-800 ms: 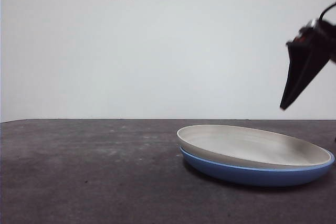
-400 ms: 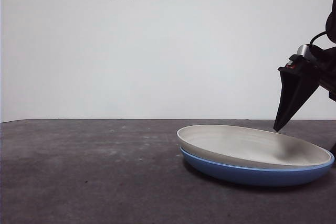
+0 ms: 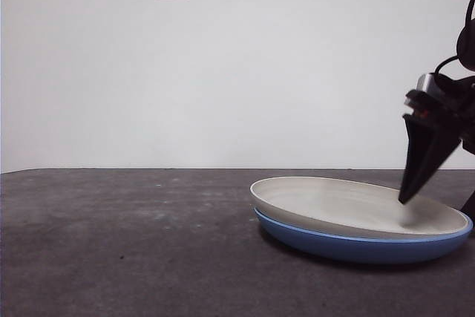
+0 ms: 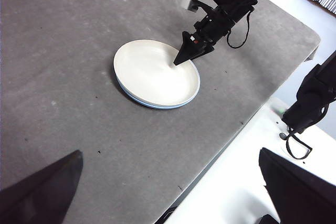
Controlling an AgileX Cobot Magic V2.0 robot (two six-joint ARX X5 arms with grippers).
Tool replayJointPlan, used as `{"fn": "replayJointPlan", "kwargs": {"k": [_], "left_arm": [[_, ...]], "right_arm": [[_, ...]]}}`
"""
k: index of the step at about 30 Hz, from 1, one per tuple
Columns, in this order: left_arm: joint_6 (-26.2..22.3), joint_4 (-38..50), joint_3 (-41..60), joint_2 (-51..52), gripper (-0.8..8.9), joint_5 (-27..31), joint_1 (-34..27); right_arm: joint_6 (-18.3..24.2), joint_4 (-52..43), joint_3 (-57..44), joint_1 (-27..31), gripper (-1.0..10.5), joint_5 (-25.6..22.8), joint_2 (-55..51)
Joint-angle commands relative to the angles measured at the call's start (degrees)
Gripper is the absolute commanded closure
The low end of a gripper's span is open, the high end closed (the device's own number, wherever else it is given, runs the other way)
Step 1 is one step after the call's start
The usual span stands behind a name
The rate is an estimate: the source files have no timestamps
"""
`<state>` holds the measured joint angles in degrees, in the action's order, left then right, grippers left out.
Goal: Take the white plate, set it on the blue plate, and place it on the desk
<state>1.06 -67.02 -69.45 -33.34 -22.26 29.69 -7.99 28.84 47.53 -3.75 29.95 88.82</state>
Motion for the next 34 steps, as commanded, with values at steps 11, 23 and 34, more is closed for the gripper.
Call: {"fn": "replayJointPlan", "kwargs": {"k": [11,23,34], "left_arm": [[1.16,0.61,-0.48,-0.17,1.87,0.09,0.22],[1.11,0.63,-0.5,-0.17,1.87,0.09,0.22],[0.92,0.74,-0.5,-0.15,1.87,0.09,0.22]], "right_arm": [[0.24,-0.96,0.94,0.31,9.4,-1.33,1.03],[-4.31,4.59,7.85,-2.82,9.4,1.55,-1.62],[-13.31,0.87,9.6,-12.48,9.4,-1.95,-1.22]]}}
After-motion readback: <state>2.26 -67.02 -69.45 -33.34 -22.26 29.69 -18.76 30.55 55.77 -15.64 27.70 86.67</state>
